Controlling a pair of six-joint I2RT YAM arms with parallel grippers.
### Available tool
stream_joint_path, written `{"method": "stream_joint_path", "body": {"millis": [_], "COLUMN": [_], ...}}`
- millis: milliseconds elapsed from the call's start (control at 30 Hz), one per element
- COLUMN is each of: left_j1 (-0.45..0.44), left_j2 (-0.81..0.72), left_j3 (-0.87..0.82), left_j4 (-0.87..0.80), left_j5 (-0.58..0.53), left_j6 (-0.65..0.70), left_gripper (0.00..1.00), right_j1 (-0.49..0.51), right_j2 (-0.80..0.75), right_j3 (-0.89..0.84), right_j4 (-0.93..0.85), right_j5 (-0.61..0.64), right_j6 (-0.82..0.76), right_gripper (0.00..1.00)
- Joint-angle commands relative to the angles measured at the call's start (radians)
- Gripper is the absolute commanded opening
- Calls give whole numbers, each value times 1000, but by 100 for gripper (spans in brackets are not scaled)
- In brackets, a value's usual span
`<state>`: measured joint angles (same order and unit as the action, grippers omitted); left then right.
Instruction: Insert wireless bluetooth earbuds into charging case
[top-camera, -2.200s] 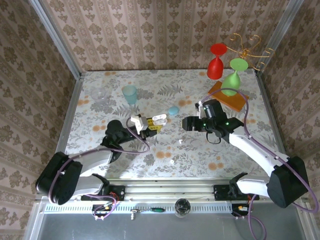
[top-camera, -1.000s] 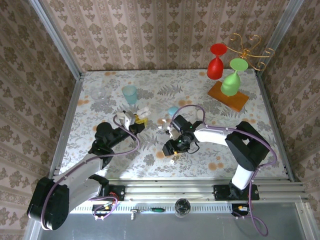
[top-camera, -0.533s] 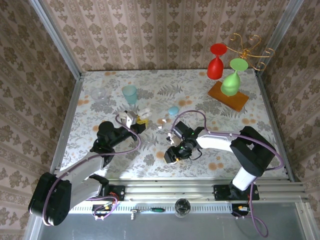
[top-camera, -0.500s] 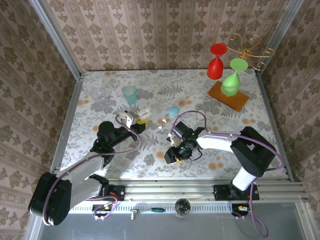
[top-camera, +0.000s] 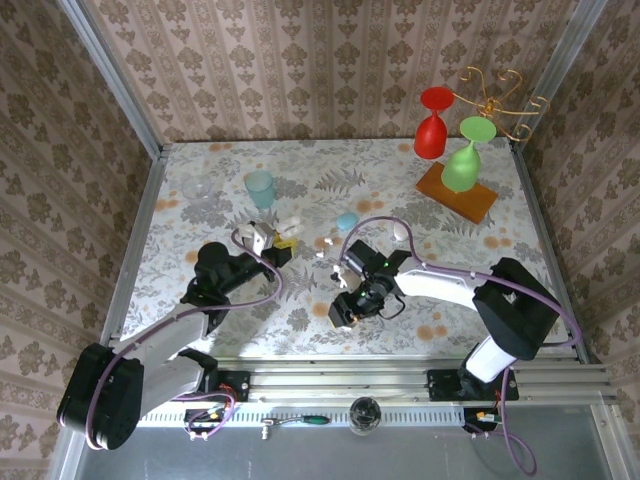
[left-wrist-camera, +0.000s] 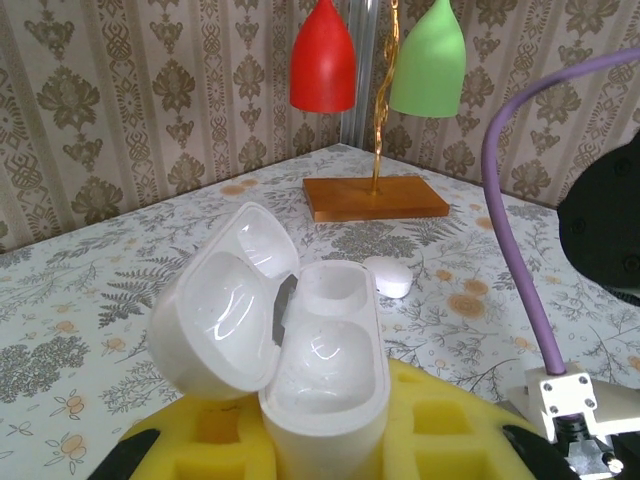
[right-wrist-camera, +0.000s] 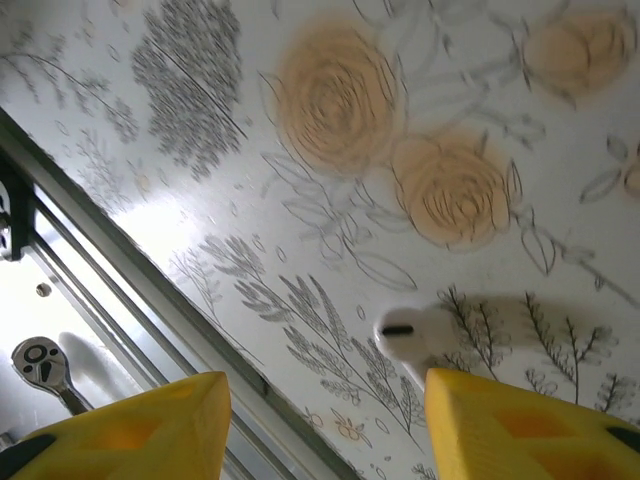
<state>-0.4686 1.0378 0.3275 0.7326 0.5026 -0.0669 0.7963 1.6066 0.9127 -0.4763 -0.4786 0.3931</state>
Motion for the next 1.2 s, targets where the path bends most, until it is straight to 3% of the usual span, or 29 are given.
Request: {"method": "stream_joint_path", "body": {"millis": [0,333,833,1167], "left_j1": [7,6,6,7], "left_j2": [-30,-79,-59,-36], "left_j3": [15,7,22,28], "left_j4": [11,-39,-45,-35], "left_j5": [-12,-19,-7,-1], "left_j6": [1,7,15,11], "left_gripper": [0,0,0,0], "right_j1": [4,-1,-33,-34], "right_j2": [67,227,147,145], "right_j3": [77,163,66,58], "right_j4": [-51,-106,-124,-132], "right_j5": [20,-43,-66,-53], "right_j6": [-95,-241,-288,-290], "right_gripper": [56,56,54,43]}}
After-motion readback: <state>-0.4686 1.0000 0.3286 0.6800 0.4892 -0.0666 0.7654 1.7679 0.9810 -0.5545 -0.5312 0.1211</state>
